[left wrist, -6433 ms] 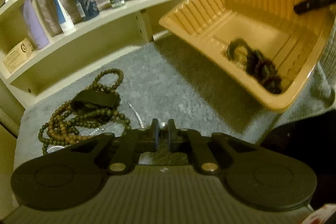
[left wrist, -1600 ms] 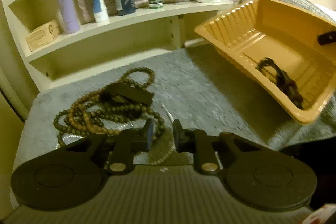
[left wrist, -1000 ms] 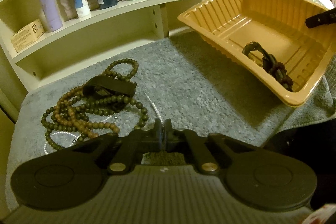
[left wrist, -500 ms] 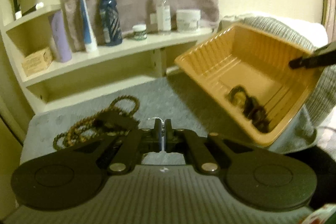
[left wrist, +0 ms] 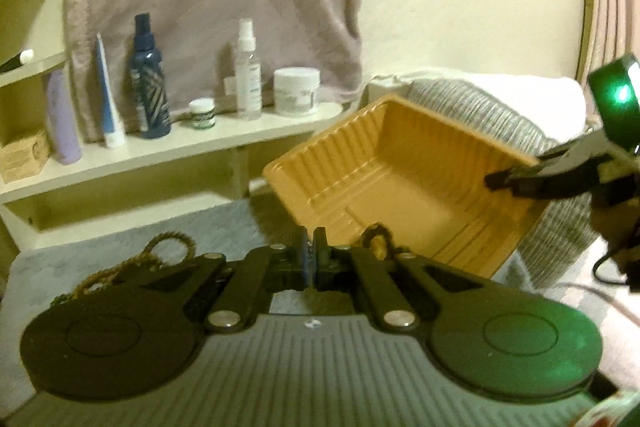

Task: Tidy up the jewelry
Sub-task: 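Carry the pearl necklace over the orange tray and open the left gripper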

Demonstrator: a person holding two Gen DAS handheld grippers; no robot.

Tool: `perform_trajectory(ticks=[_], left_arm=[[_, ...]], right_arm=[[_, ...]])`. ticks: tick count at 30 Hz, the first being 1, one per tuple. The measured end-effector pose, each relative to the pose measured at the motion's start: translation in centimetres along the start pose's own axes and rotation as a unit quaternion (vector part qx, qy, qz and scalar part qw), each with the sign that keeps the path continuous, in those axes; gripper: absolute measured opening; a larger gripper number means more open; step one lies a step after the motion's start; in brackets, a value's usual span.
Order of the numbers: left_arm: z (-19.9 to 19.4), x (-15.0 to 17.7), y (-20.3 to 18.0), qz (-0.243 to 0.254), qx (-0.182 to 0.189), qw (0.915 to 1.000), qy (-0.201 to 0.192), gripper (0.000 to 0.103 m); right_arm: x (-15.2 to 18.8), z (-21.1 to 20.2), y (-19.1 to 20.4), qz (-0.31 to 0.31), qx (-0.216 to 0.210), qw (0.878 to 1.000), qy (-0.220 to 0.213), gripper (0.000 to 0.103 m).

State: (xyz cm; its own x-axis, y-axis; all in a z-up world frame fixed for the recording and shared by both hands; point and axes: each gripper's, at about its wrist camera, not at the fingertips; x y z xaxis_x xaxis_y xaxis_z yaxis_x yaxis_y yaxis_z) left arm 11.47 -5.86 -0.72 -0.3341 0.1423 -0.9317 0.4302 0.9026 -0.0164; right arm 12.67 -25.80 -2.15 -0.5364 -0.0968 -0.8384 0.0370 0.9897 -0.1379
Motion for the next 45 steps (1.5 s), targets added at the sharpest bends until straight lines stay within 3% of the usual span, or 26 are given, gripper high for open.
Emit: perform_trajectory(ticks=[17,25,35,45], left_arm=[[0.7,-3.4,-2.4,-0.013,0.046,0.9979,-0.042,0.001],[0.9,-4.8,-0.6,-0.024,0.051,0.9973,-0.048,0.001],[2.0,-9.5,3.5,-0.040,0.078,0.9947,-0.054,0.001],[3.5,-13.7,2.8,-0.036,0.115,0.9904,-0.068,0.001]], right_arm=[[0.1,0.0,0.0,0.001,-0.001,1.000,-0.001,0.005],[0.1,0.0,0.1,-0.001,-0.001,1.000,-0.002,0.005],[0.0,-0.1,0.1,0.001,-0.003,1.000,-0.005,0.005],[-0.1,-0.1,0.0,0.003,-0.007,1.000,-0.008,0.004]])
Point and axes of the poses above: each gripper's, at about its wrist camera, not at the fingertips, and z roughly the way its jaws point, y to its left, x to its underside, and after that the axes turned 8 degrees about -y, right-handed
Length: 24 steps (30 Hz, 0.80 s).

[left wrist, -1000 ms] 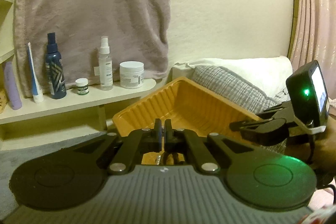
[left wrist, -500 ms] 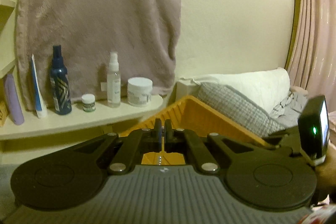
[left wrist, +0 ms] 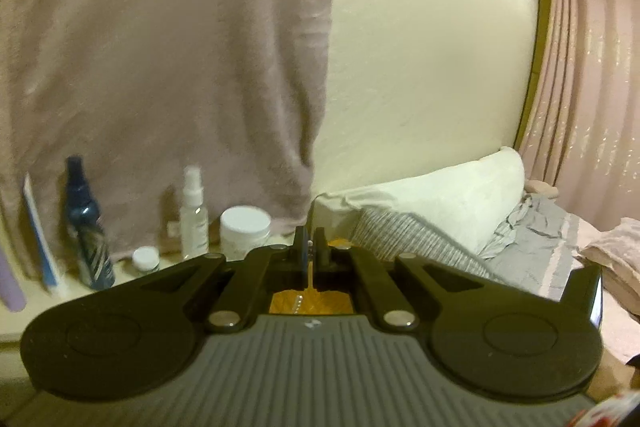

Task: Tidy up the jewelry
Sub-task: 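Carry the pearl necklace over the orange tray and open the left gripper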

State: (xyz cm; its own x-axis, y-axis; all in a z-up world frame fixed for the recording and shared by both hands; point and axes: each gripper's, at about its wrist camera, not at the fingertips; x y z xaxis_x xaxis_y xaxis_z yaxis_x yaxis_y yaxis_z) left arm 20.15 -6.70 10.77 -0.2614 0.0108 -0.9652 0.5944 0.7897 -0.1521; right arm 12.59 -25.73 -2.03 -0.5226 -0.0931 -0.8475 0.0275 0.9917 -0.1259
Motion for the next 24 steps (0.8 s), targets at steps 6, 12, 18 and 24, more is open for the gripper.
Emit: perform_trajectory(ticks=[6,12,18,24], left_arm=[[1.7,-0.3,-1.0,-0.005,0.020,0.9998,0.005,0.001],[3.9,1.6,-1.5,-0.011,0.023,0.9989,0.040,0.001],[6.2,4.9,-1.5,-0.025,0.021,0.9957,0.087,0.001],[7.8,7.4,-1.4,-0.043,0.017,0.9913,0.123,0.001]], right_arm=[[0.0,-0.1,0.0,0.001,0.000,1.000,0.000,0.004],[0.1,-0.1,0.0,0.004,0.000,1.000,0.000,0.004],[0.2,-0.1,-0.1,0.006,0.001,1.000,0.002,0.004],[0.2,0.0,-0.2,0.009,0.001,1.000,0.004,0.005]])
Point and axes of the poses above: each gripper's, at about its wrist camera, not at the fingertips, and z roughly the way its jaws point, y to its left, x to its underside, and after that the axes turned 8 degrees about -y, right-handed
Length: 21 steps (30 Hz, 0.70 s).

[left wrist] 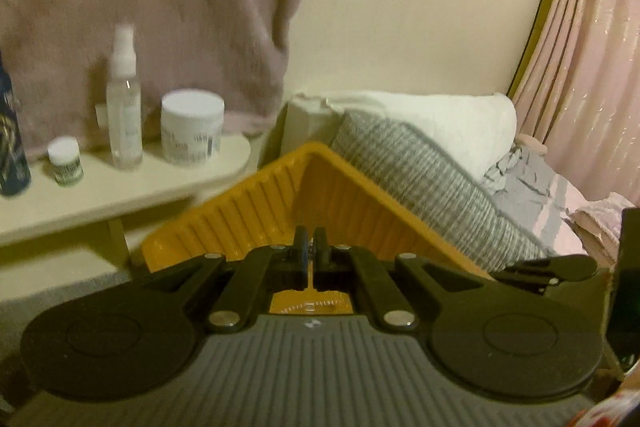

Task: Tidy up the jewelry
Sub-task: 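Carry the pearl necklace over the orange tray and open the left gripper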

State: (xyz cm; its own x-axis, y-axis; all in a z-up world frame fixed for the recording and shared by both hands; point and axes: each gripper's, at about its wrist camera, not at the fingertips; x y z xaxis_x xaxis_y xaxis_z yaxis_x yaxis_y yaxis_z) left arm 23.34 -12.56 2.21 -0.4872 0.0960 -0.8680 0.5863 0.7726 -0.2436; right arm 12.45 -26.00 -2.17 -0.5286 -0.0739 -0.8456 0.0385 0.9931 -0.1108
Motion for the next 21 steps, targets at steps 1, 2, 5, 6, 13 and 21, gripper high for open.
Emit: perform_trajectory(ticks=[1,2,5,6,13,21], left_arm=[[0.3,0.3,0.0,-0.002,0.001,1.0000,0.004,0.001],[0.6,0.4,-0.1,-0.003,0.003,1.0000,0.008,0.001],[1.2,0.7,-0.6,-0.005,0.008,0.9998,0.014,0.001],[1.3,0.8,-0.6,-0.005,0.010,0.9998,0.015,0.001],[1.1,1.2,-0.6,-0.008,0.000,0.9998,0.020,0.010],[-2.2,2.1,2.1,-0.018,-0.072,0.9972,0.004,0.020]], right_arm=[[0.0,0.0,0.0,0.000,0.000,1.000,0.000,0.005],[0.1,0.0,0.0,0.000,0.000,1.000,0.000,0.005],[0.0,0.1,-0.1,0.000,0.000,1.000,0.001,0.005],[0.0,0.1,-0.1,0.000,0.000,1.000,0.001,0.005],[0.0,0.2,-0.1,0.001,0.000,1.000,0.002,0.005],[0.1,0.1,-0.2,0.002,-0.001,1.000,0.002,0.005]])
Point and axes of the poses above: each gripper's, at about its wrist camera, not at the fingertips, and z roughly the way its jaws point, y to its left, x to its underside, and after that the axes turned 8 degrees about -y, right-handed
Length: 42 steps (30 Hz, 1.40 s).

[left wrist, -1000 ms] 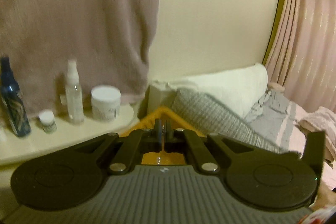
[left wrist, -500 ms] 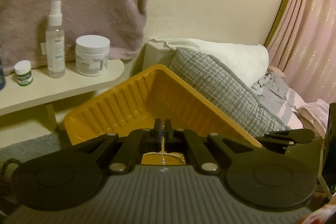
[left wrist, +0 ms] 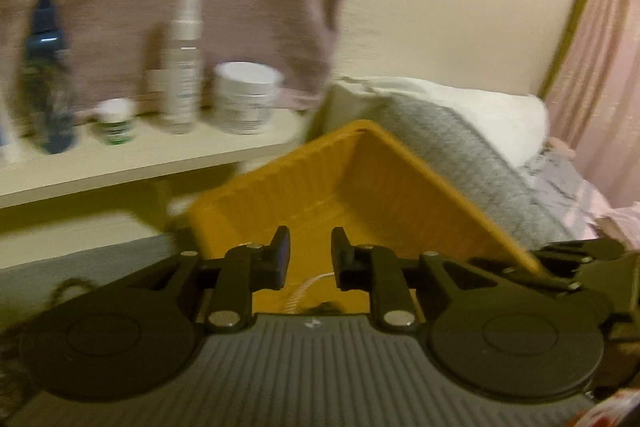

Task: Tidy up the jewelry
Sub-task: 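Carry the pearl necklace over the orange tray and open the left gripper, then grasp the black band bracelet from the bead pile with the left gripper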

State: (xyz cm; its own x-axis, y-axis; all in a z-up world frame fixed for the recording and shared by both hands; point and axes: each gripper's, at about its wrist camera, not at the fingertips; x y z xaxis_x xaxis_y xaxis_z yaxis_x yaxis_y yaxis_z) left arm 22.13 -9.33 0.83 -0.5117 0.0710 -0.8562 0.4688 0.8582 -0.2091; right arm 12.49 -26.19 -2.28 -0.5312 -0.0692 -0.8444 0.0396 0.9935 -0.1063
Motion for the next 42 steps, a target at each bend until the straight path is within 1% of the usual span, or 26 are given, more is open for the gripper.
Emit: perform_trajectory(ticks=[4,8,10,13,16,20,25,26,28,30,32,33,35,38,42], left_arm=[[-2.2,0.9,2.5,-0.008,-0.060,0.9981,-0.009,0.021],[-4.7,2.2,5.2,-0.014,-0.118,0.9928,-0.019,0.025],[-6.0,3.1,6.7,-0.014,-0.150,0.9884,-0.020,0.027],[-7.6,4.5,8.7,-0.022,-0.194,0.9805,-0.019,0.027],[-9.0,5.9,10.2,-0.043,-0.228,0.9724,-0.024,0.027],[-10.1,7.4,10.7,-0.029,-0.263,0.9640,-0.024,0.028],[-10.2,9.1,10.3,-0.006,-0.277,0.9607,-0.011,0.029],[-10.0,9.2,10.2,-0.003,-0.274,0.9616,-0.009,0.031],[-9.7,9.5,10.1,0.000,-0.262,0.9650,-0.009,0.039],[-9.2,9.7,10.0,0.010,-0.249,0.9684,-0.011,0.055],[-8.6,9.6,9.9,0.026,-0.236,0.9714,-0.009,0.067],[-8.3,9.5,9.8,0.033,-0.231,0.9724,-0.009,0.071],[-7.4,9.3,9.7,0.040,-0.222,0.9743,-0.001,0.074],[-6.0,9.2,9.6,0.042,-0.207,0.9773,0.015,0.074],[-4.6,9.3,9.3,0.040,-0.193,0.9802,0.019,0.074]], right_arm=[[0.1,0.0,0.0,0.000,-0.001,1.000,0.000,0.005],[0.2,-0.1,-0.1,0.000,-0.003,1.000,0.000,0.005],[0.2,0.0,-0.2,-0.001,-0.003,1.000,0.001,0.005],[0.3,-0.1,-0.2,-0.004,-0.004,1.000,0.002,0.005],[0.4,-0.1,-0.2,-0.005,-0.004,1.000,0.002,0.005],[0.4,-0.1,-0.2,-0.007,-0.005,1.000,0.002,0.005],[0.5,-0.1,-0.2,-0.008,-0.006,1.000,0.003,0.005],[0.5,-0.1,-0.2,-0.008,-0.006,1.000,0.003,0.005],[0.6,-0.2,-0.2,-0.010,-0.006,1.000,0.004,0.004],[0.6,-0.2,-0.2,-0.011,-0.006,1.000,0.004,0.005],[0.6,-0.2,-0.1,-0.012,-0.005,1.000,0.003,0.004],[0.6,-0.2,-0.1,-0.012,-0.005,1.000,0.003,0.005],[0.6,-0.2,-0.2,-0.012,-0.005,1.000,0.004,0.005],[0.6,-0.1,-0.1,-0.011,-0.004,1.000,0.004,0.005],[0.6,0.0,-0.2,-0.012,-0.004,1.000,0.006,0.005]])
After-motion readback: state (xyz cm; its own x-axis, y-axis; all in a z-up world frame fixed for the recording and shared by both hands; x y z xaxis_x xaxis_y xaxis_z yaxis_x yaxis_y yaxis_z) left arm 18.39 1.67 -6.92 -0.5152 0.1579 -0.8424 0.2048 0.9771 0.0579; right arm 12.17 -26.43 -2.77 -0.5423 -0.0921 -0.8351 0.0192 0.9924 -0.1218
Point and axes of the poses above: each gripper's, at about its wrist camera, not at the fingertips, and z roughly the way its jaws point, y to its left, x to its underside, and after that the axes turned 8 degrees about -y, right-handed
